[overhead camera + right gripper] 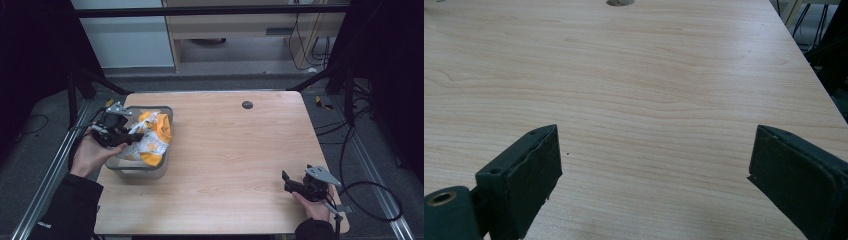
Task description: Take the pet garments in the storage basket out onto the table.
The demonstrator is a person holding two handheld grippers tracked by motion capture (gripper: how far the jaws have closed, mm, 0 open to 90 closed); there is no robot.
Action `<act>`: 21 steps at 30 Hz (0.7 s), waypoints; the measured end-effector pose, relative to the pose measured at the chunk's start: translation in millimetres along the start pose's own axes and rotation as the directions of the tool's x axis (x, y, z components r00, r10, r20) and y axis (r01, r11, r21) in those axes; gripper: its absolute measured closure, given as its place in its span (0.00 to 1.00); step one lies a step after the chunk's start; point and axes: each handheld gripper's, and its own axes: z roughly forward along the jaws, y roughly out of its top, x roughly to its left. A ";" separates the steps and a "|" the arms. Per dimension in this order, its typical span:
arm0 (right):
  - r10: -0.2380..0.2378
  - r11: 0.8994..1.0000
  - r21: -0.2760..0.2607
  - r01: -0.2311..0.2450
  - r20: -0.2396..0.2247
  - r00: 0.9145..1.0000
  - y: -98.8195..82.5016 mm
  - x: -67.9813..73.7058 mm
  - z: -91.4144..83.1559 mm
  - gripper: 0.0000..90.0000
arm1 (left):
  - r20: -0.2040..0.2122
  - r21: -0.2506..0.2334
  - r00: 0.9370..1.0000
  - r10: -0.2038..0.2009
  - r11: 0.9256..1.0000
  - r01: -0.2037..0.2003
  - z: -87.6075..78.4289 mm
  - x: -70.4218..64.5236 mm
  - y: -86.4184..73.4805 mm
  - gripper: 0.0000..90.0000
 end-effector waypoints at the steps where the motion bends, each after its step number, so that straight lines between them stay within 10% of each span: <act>1: 0.000 1.000 0.000 0.000 0.000 1.000 0.0 0.0 0.0 0.07 | 0.003 -0.002 1.000 0.003 1.000 -0.003 -0.4 -1.6 1.0 0.84; 21: 0.002 1.000 0.000 -0.002 -0.003 1.000 0.0 -0.1 0.0 0.07 | 0.073 -0.001 0.993 0.096 0.995 -0.096 12.6 -39.6 22.2 0.84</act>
